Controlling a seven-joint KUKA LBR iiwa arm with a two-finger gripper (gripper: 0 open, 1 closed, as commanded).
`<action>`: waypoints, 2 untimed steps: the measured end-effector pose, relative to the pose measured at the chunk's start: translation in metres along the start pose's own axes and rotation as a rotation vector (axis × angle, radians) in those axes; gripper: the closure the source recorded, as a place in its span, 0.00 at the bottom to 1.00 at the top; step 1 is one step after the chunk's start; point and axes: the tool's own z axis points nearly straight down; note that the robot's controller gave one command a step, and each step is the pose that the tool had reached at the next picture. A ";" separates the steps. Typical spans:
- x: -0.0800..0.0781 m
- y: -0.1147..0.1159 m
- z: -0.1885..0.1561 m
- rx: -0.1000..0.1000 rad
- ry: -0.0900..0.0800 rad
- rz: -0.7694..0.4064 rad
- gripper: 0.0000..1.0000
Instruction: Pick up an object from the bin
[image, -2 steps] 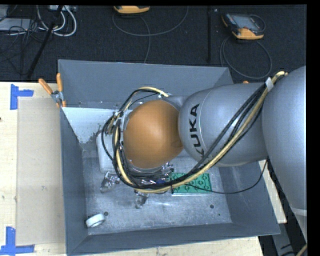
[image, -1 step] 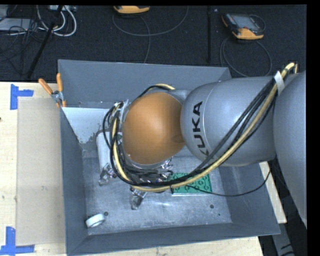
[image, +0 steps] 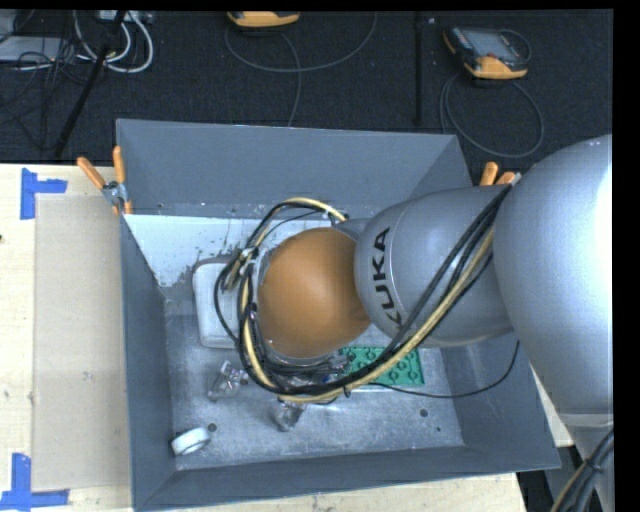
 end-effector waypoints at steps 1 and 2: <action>-0.029 -0.034 -0.085 0.004 -0.005 0.347 0.00; -0.033 -0.026 -0.026 -0.003 0.007 0.346 0.00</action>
Offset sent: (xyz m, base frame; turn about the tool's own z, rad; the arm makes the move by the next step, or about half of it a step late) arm 0.0420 0.0081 0.0837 0.3459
